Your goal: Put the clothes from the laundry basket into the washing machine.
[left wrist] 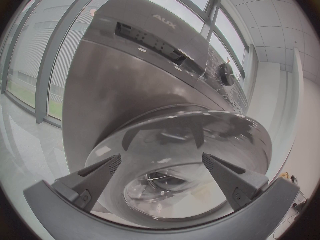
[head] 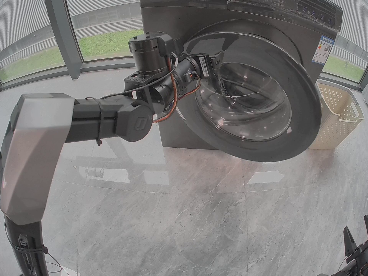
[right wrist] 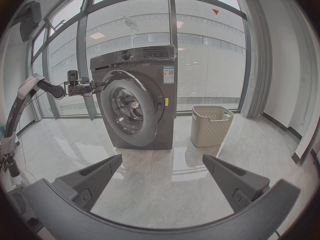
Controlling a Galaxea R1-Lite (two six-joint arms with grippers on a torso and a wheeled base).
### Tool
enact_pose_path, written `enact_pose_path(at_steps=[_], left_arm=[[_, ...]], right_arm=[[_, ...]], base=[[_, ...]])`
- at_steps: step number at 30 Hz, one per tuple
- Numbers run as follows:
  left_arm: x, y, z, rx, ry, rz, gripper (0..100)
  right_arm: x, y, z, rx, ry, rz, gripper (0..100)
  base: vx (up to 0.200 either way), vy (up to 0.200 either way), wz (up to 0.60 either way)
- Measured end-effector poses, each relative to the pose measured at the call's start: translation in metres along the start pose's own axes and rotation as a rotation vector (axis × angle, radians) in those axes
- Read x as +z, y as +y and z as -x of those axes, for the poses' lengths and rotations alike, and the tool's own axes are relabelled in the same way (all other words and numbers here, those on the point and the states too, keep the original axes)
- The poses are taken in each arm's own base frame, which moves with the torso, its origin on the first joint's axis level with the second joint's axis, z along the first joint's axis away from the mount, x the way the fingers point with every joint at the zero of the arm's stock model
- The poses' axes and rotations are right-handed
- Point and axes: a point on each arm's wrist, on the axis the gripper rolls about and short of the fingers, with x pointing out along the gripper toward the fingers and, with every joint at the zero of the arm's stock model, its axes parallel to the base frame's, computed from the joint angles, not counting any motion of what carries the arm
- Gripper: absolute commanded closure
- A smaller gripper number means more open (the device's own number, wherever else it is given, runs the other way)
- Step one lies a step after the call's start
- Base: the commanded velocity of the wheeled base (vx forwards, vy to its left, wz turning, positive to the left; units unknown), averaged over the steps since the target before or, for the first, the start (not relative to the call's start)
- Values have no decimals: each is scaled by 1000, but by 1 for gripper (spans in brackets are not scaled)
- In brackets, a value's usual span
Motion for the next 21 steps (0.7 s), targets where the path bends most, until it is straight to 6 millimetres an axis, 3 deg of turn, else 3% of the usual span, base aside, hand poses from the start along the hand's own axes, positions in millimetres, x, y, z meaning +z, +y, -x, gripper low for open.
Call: enact_pose_path(at_steps=[5, 9, 15, 21], left_arm=[[-5, -3, -1, 10, 27, 16, 0], [-8, -7, 14, 8, 96, 14, 0], [-5, -10, 61, -9, 221, 3, 0], [12, -6, 128, -29, 298, -23, 0]], right_arm=[[0, 0, 0, 0, 0, 0, 0], [0, 0, 0, 0, 0, 0, 0], [0, 0, 0, 0, 0, 0, 0], [0, 0, 0, 0, 0, 0, 0]], base=[[0, 0, 0], [0, 0, 0], [0, 0, 0], [0, 0, 0]])
